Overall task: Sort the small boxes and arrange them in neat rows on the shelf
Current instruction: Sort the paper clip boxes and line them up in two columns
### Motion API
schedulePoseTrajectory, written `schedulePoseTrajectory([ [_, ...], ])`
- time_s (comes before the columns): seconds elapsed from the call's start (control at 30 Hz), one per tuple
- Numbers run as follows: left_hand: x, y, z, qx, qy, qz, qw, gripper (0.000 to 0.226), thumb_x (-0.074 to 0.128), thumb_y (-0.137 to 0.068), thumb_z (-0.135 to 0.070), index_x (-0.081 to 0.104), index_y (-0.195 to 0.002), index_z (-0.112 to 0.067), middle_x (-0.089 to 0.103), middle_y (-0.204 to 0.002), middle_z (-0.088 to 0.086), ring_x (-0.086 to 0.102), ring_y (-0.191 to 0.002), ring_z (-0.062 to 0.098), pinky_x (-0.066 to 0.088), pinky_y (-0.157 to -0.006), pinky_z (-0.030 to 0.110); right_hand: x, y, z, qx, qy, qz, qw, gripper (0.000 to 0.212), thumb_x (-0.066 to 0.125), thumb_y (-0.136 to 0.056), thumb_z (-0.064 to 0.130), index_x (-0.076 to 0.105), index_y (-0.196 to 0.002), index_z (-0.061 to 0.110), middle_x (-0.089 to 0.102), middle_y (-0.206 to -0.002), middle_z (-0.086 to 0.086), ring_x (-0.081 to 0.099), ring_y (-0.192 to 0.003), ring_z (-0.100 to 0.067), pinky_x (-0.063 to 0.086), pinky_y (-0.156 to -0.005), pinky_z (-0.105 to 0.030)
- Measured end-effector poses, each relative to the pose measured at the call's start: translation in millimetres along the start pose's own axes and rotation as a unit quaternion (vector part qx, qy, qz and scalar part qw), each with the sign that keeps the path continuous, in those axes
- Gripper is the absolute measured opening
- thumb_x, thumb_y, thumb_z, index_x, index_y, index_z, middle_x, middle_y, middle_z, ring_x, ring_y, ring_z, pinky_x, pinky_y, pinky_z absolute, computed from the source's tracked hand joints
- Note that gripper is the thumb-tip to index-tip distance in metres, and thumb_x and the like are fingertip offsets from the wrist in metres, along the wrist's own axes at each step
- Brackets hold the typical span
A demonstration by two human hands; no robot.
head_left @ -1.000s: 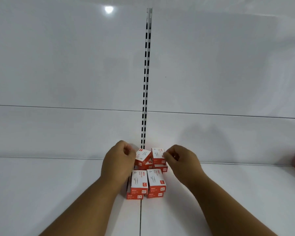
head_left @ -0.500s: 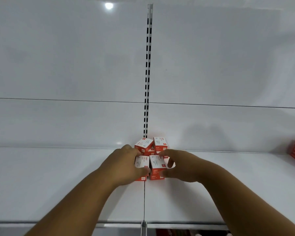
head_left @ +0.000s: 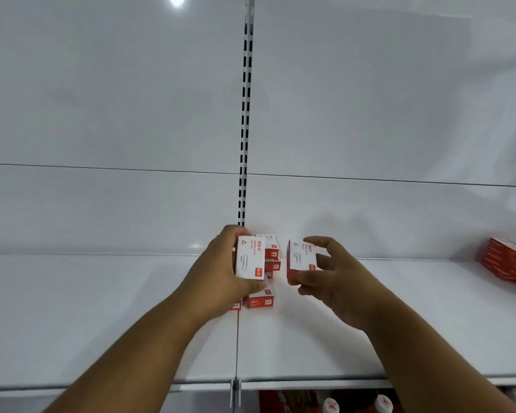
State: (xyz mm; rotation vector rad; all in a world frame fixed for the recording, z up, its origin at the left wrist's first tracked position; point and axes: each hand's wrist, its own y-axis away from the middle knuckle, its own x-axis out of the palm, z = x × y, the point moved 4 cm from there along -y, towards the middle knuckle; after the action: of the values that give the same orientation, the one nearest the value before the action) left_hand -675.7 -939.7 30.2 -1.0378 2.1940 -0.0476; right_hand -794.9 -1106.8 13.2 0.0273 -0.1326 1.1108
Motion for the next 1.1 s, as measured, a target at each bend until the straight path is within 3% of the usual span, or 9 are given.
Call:
schedulePoseTrajectory([
  [0.13,28,2,-18,-0.022,0.144,0.018,0.989,0.081,0.082,-0.076,-0.007,0.036,-0.122,-0.056,0.057,-0.114,-0.015,0.063,-0.096,0.01,0.058,-0.069,0.021,-18,21,4,-0.022,-0.158,0.02,0.987,0.04,0.064,-0.087,0.003,0.056,-0.125,0.011,0.068,-0.099,-0.02,0.064,-0.076,-0.03,0.053,-0.065,-0.035],
  [0.23,53,4,-35,-0.044,0.276,0.052,0.959,0.079,0.075,-0.077,0.005,0.044,-0.125,-0.049,0.06,-0.116,-0.004,0.063,-0.099,0.016,0.057,-0.068,0.027,-38,32,11,-0.047,-0.111,-0.011,0.993,0.036,0.049,-0.095,-0.003,0.064,-0.121,0.017,0.067,-0.107,-0.024,0.06,-0.082,-0.031,0.047,-0.074,-0.041],
  [0.33,76,4,-50,-0.056,0.341,0.063,0.936,0.071,0.072,-0.079,0.006,0.049,-0.123,-0.045,0.064,-0.114,0.0,0.063,-0.1,0.017,0.053,-0.07,0.022,-62,41,15,-0.048,-0.06,-0.049,0.996,0.038,0.054,-0.094,-0.002,0.066,-0.12,0.024,0.07,-0.106,-0.02,0.058,-0.086,-0.034,0.045,-0.086,-0.052],
  [0.43,100,6,-56,-0.065,0.291,0.05,0.953,0.071,0.078,-0.076,0.001,0.048,-0.12,-0.046,0.063,-0.114,-0.003,0.062,-0.105,0.014,0.056,-0.08,0.026,-88,50,15,-0.036,-0.03,-0.107,0.993,0.023,0.061,-0.091,0.001,0.064,-0.109,0.016,0.074,-0.096,-0.016,0.056,-0.08,-0.031,0.043,-0.075,-0.042],
  [0.6,128,16,-63,-0.097,0.037,-0.016,0.994,0.073,0.085,-0.073,-0.035,0.033,-0.124,-0.041,0.048,-0.122,-0.014,0.052,-0.104,0.007,0.042,-0.063,0.009,-127,60,10,-0.019,0.167,-0.107,0.98,0.012,0.057,-0.095,0.007,0.068,-0.097,0.013,0.072,-0.085,-0.004,0.057,-0.055,-0.003,0.04,-0.052,-0.017],
  [0.73,145,28,-64,-0.097,-0.162,-0.012,0.982,0.084,0.073,-0.068,-0.067,0.034,-0.134,-0.033,0.047,-0.136,-0.01,0.053,-0.117,0.012,0.047,-0.086,0.019,-134,62,-2,-0.045,0.487,-0.057,0.87,0.022,0.052,-0.098,0.026,0.066,-0.115,0.029,0.064,-0.106,0.011,0.059,-0.093,-0.005,0.041,-0.072,-0.011],
  [0.83,152,35,-66,-0.093,-0.245,0.019,0.965,0.081,0.052,-0.075,-0.079,0.033,-0.14,-0.034,0.04,-0.143,-0.009,0.045,-0.128,0.014,0.043,-0.1,0.03,-132,68,-9,-0.081,0.588,-0.015,0.805,0.04,0.042,-0.1,0.042,0.052,-0.137,0.032,0.053,-0.129,0.008,0.046,-0.117,-0.012,0.036,-0.096,-0.021],
  [0.93,145,41,-67,-0.118,-0.212,0.067,0.968,0.066,0.044,-0.084,-0.073,0.033,-0.141,-0.042,0.033,-0.147,-0.013,0.043,-0.128,0.01,0.041,-0.1,0.029,-137,74,-11,-0.116,0.593,0.035,0.796,0.051,0.042,-0.097,0.053,0.042,-0.144,0.035,0.048,-0.133,0.009,0.039,-0.122,-0.012,0.032,-0.104,-0.026],
  [1.1,134,46,-65,-0.105,-0.165,0.129,0.972,0.057,0.07,-0.084,-0.048,0.043,-0.134,-0.049,0.037,-0.138,-0.022,0.042,-0.119,0.001,0.041,-0.09,0.016,-140,73,-15,-0.175,0.591,0.069,0.784,0.052,0.052,-0.093,0.051,0.046,-0.142,0.033,0.052,-0.13,0.012,0.042,-0.117,-0.011,0.035,-0.102,-0.027],
])
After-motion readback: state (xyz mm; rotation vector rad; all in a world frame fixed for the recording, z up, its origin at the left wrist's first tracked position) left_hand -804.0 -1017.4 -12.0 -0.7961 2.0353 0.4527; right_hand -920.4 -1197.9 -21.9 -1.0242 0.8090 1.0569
